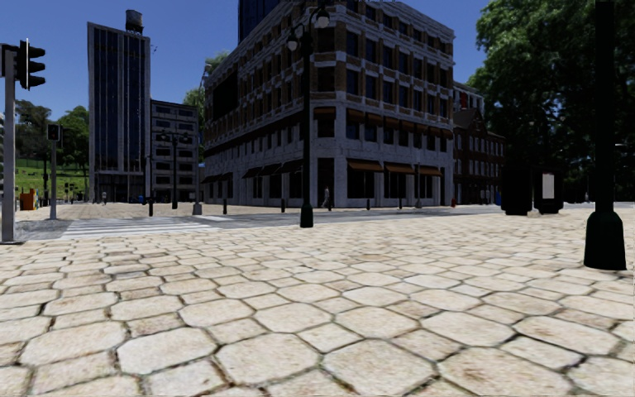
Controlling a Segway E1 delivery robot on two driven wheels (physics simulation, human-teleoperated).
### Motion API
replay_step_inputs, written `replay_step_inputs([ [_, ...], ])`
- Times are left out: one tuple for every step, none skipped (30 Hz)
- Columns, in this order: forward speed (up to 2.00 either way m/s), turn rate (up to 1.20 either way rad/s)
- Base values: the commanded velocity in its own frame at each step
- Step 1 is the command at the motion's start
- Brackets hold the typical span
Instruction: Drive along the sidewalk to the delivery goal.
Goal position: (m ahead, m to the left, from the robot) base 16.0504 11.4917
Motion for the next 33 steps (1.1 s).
replay_step_inputs([
  [1.37, 0.83],
  [1.37, 0.83],
  [1.37, 0.83],
  [1.37, 0.83],
  [1.37, 0.83],
  [1.37, 0.83],
  [1.37, 0.83],
  [1.37, 0.83],
  [1.37, 0.82],
  [1.37, 0.82],
  [1.37, 0.82],
  [1.37, 0.82],
  [1.37, 0.82],
  [1.37, 0.8],
  [1.37, 0.8],
  [1.37, 0.75],
  [1.37, 0.73],
  [1.37, 0.69],
  [1.37, 0.52],
  [1.37, 0.52],
  [1.37, 0.0],
  [1.37, 0.0],
  [1.37, 0.0],
  [1.37, 0.0],
  [1.37, 0.0],
  [1.37, 0.0],
  [1.37, 0.0],
  [1.37, 0.0],
  [1.37, 0.0],
  [1.37, 0.0],
  [1.37, 0.0],
  [2.0, 0.0],
  [2.0, 0.0],
])
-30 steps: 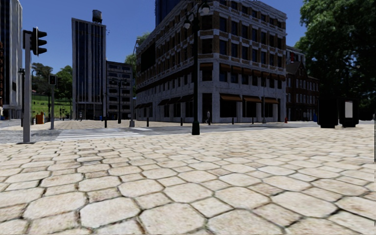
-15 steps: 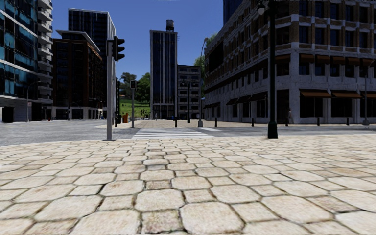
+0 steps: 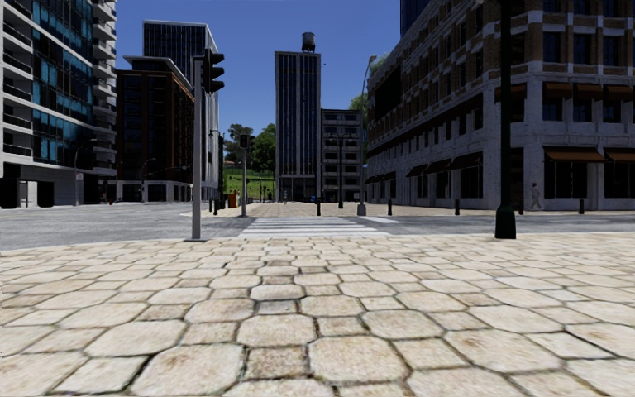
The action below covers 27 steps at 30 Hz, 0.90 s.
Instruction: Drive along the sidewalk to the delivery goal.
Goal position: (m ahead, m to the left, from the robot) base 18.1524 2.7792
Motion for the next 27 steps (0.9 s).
replay_step_inputs([
  [2.0, 0.0],
  [2.0, 0.0],
  [2.0, 0.0],
  [2.0, 0.0],
  [2.0, 0.0],
  [2.0, 0.0],
  [2.0, 0.0],
  [2.0, 0.0],
  [2.0, 0.0],
  [2.0, 0.0],
  [2.0, 0.0],
  [2.0, 0.0],
  [2.0, 0.0],
  [2.0, 0.04],
  [2.0, 0.14],
  [2.0, 0.14],
  [2.0, 0.22],
  [2.0, 0.29],
  [2.0, 0.32],
  [2.0, 0.32],
  [2.0, 0.32],
  [2.0, 0.33],
  [2.0, 0.33],
  [2.0, 0.33],
  [2.0, 0.33],
  [2.0, 0.33],
  [2.0, 0.33],
])
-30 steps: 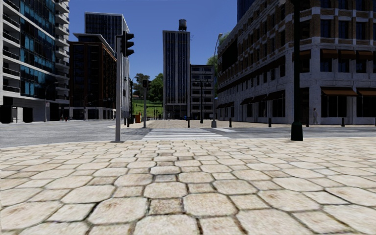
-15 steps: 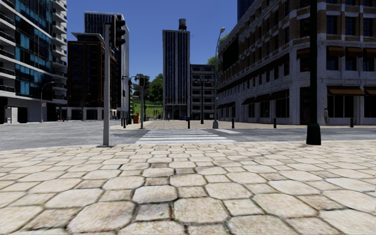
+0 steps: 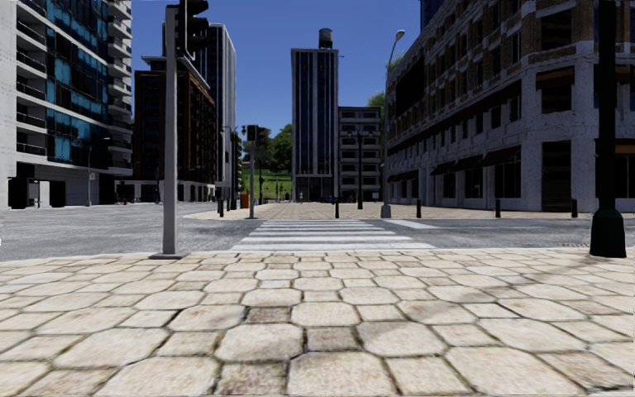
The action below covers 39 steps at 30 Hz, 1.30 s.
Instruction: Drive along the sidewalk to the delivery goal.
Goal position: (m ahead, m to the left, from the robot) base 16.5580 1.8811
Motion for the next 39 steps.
replay_step_inputs([
  [2.0, 0.33],
  [2.0, 0.33],
  [2.0, 0.33],
  [2.0, 0.33],
  [2.0, 0.33],
  [2.0, 0.33],
  [2.0, 0.33],
  [2.0, 0.33],
  [2.0, 0.33],
  [2.0, 0.33],
  [2.0, 0.31],
  [2.0, 0.27],
  [2.0, 0.27],
  [2.0, 0.24],
  [2.0, 0.23],
  [2.0, 0.22],
  [2.0, 0.0],
  [2.0, 0.0],
  [2.0, 0.0],
  [2.0, 0.0],
  [2.0, 0.0],
  [2.0, 0.0],
  [2.0, 0.0],
  [2.0, 0.0],
  [2.0, 0.0],
  [2.0, 0.0],
  [2.0, 0.0],
  [2.0, 0.0],
  [2.0, 0.0],
  [2.0, 0.0],
  [2.0, 0.0],
  [2.0, 0.0],
  [2.0, 0.0],
  [2.0, 0.0],
  [2.0, 0.0],
  [2.0, 0.0],
  [2.0, 0.0],
  [2.0, 0.0],
  [2.0, 0.0],
])
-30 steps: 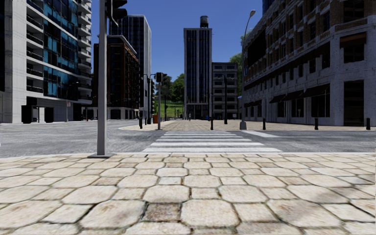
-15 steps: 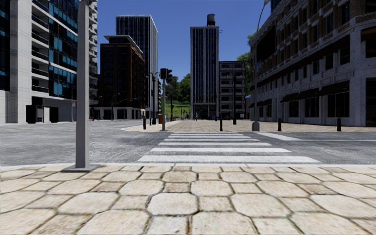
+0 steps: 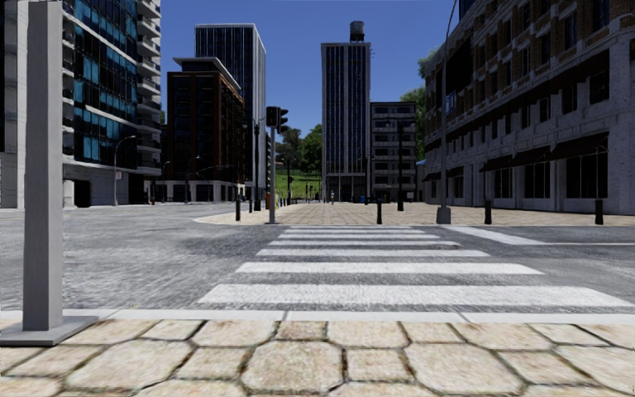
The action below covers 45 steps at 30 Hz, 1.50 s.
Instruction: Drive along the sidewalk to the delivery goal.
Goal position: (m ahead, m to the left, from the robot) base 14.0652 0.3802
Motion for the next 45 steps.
replay_step_inputs([
  [2.0, 0.0],
  [2.0, 0.0],
  [2.0, 0.0],
  [2.0, 0.0],
  [2.0, 0.0],
  [2.0, 0.0],
  [2.0, 0.0],
  [2.0, 0.0],
  [2.0, 0.0],
  [2.0, 0.0],
  [2.0, 0.0],
  [2.0, 0.0],
  [2.0, 0.0],
  [2.0, 0.0],
  [2.0, 0.0],
  [2.0, 0.0],
  [2.0, 0.0],
  [2.0, 0.0],
  [2.0, 0.0],
  [2.0, 0.0],
  [2.0, 0.0],
  [1.78, 0.0],
  [1.78, 0.0],
  [1.68, 0.0],
  [1.49, 0.0],
  [1.4, 0.0],
  [1.34, 0.0],
  [1.34, 0.0],
  [1.32, 0.0],
  [1.31, 0.0],
  [1.3, 0.0],
  [1.28, 0.0],
  [1.28, 0.0],
  [1.28, 0.0],
  [1.27, 0.0],
  [1.27, 0.0],
  [1.27, 0.0],
  [1.27, 0.0],
  [1.27, 0.0],
  [1.27, 0.0],
  [1.27, 0.0],
  [1.27, 0.0],
  [1.27, 0.0],
  [1.27, 0.0],
  [1.27, 0.0],
])
